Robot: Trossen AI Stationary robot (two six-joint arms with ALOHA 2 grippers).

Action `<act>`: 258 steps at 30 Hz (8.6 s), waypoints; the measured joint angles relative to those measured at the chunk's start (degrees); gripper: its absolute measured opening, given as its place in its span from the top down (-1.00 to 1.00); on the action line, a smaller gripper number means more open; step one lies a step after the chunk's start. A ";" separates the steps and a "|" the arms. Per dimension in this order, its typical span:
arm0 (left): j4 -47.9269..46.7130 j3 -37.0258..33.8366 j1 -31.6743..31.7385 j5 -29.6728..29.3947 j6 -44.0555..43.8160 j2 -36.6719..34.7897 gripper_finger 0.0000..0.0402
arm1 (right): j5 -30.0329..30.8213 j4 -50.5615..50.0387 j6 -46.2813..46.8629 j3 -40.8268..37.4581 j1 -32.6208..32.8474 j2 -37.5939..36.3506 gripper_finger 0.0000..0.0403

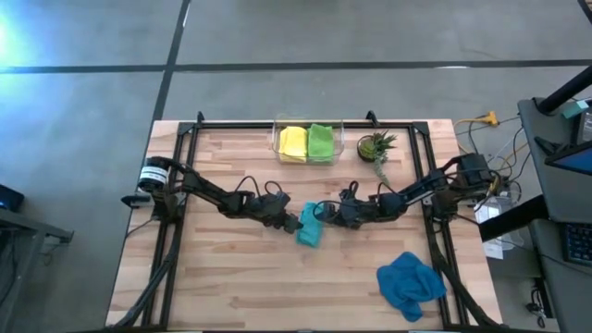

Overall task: Fold microfiber towels
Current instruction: Put the light blue microfiber towel into the transparent bin

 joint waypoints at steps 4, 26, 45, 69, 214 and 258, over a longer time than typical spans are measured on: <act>-0.09 0.00 0.00 0.25 0.02 0.00 0.31 | -0.19 -1.93 -2.68 2.12 -0.36 0.83 -0.36; -2.14 0.11 -0.03 0.89 0.32 -0.01 0.31 | -1.42 -3.41 -8.98 8.86 -0.51 6.15 -0.05; -3.41 0.11 -0.11 0.90 1.70 0.66 0.31 | -1.40 4.28 -14.58 8.95 -0.47 6.43 0.20; -9.44 -2.18 0.76 2.05 6.63 -4.09 0.31 | -4.35 4.13 -18.10 8.88 -0.42 7.14 0.93; 3.74 -26.40 1.16 -9.89 -3.43 -22.56 0.31 | -26.94 -67.87 -113.12 69.34 -36.86 25.56 0.18; 3.15 -24.76 1.20 -11.31 -3.28 -22.60 0.31 | -25.12 -78.12 -119.25 90.00 -40.42 38.69 0.19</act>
